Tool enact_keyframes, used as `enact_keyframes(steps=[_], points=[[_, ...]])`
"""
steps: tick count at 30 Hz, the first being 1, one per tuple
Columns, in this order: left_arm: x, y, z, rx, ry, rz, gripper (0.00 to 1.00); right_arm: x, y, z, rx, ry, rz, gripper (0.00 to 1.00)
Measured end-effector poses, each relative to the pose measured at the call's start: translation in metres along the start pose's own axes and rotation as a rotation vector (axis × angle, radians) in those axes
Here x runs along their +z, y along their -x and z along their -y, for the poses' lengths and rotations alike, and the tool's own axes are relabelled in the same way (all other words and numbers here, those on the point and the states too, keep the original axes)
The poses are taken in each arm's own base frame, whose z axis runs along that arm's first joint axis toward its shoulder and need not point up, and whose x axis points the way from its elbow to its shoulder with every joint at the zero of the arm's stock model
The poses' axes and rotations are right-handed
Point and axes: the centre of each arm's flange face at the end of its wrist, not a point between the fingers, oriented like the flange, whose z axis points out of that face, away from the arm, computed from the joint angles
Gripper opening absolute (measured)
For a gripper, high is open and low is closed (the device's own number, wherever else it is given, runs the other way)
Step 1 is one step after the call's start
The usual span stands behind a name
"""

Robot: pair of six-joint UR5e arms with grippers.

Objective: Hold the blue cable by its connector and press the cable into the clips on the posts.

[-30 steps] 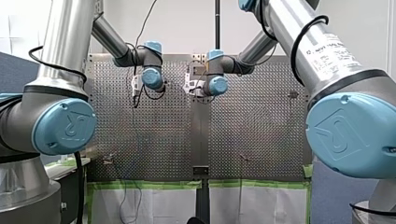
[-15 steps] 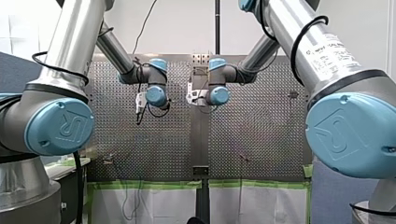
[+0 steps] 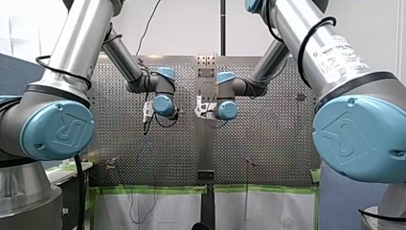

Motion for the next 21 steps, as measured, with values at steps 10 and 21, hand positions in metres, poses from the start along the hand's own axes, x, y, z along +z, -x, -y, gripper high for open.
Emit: enact_keyframes(steps=[10,21], points=[[-0.008,-0.033,0.031,0.008,-0.02,-0.02,0.0,-0.02,0.071,-0.008,-0.01,0.028,0.065,0.0],[-0.008,-0.069,0.048,0.004,-0.024,-0.039,0.0,-0.051,0.155,-0.023,-0.01,0.078,0.154,0.0]])
